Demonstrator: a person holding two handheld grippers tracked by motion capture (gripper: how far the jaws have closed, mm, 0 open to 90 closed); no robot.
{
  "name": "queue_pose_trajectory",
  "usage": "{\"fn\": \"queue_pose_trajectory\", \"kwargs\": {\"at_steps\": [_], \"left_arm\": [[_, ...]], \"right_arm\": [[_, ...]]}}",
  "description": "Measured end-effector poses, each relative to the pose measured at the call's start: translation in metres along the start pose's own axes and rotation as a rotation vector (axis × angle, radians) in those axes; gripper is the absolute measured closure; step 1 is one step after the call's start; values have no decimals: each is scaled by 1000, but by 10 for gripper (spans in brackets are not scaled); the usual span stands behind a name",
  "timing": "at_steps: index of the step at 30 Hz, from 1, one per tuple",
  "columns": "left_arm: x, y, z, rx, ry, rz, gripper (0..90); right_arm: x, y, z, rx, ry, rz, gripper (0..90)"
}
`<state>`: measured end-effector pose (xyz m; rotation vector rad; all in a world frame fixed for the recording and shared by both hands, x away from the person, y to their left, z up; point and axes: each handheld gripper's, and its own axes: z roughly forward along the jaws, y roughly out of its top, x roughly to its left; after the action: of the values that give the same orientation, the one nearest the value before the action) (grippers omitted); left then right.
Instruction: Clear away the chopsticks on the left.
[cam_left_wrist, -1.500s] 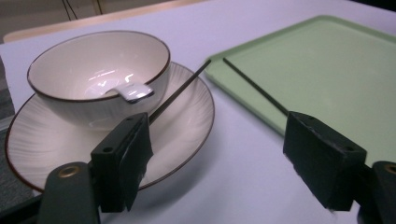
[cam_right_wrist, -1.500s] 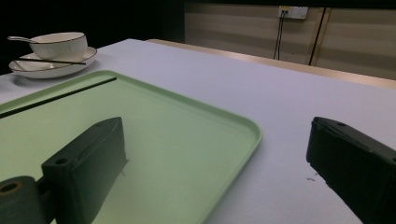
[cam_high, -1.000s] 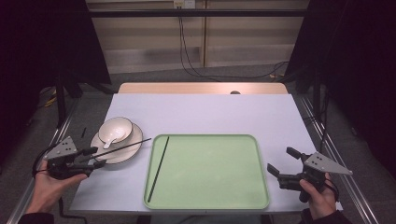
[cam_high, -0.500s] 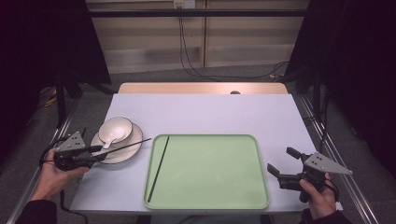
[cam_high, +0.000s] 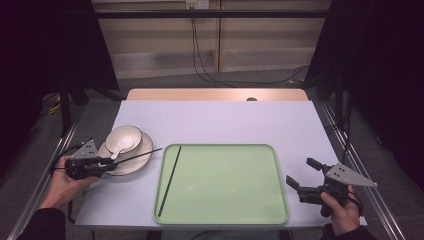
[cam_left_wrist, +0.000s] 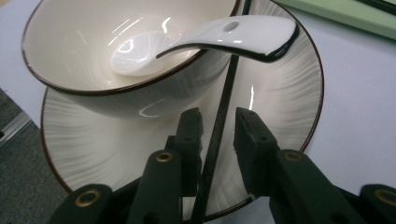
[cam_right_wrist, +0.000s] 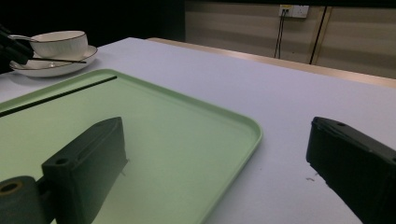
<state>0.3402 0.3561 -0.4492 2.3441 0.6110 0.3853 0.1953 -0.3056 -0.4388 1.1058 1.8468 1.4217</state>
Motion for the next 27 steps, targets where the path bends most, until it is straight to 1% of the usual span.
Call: {"fn": "queue_pose_trajectory", "kwargs": {"at_steps": [1,2,3,5,6,7,11,13,14,15,16,17,18,19,21,22,23,25,26,27], "left_arm": [[0,1,0,21,-3,3,746],[0,1,1,19,-9,5,752],[0,1,2,13,-4,2,768],[1,2,2,27,-20,8,793],[1,2,3,32,-15,6,805],[1,2,4,25,-20,0,814],[-1,3,3,32,-46,16,852],[-1,4,2,27,-59,9,853],[-1,4,1,32,-54,10,855],[-1,4,1,27,-65,-6,855],[-2,4,0,22,-61,-13,856],[-2,5,-2,17,-67,-12,856],[-2,5,-4,14,-64,-18,856],[-3,6,-5,9,-69,-27,857],[-5,8,-8,6,-68,-27,857],[-6,9,-9,8,-74,-39,857],[-7,9,-10,-8,-77,-37,857],[-9,11,-13,-7,-74,-37,857],[-11,11,-13,-17,-86,-48,857],[-13,11,-15,-10,-80,-50,857]], "right_arm": [[0,0,0,1,3,2,43],[0,0,0,2,1,3,43],[0,0,0,3,5,3,43],[0,0,0,3,3,4,43],[0,0,0,3,2,4,43],[0,0,0,4,3,5,43],[0,0,0,3,0,1,43],[0,0,0,4,2,3,43],[0,0,0,3,0,3,43],[0,0,0,4,1,4,43],[0,0,0,4,1,3,43],[0,0,0,4,1,3,44],[0,0,0,4,1,3,43],[0,0,0,4,1,3,43],[0,0,0,5,-5,5,43],[0,0,0,4,-2,7,44],[0,0,0,4,-2,6,43],[0,0,0,4,-2,7,44],[0,0,0,2,-1,1,44],[0,0,0,3,-1,2,44]]}}
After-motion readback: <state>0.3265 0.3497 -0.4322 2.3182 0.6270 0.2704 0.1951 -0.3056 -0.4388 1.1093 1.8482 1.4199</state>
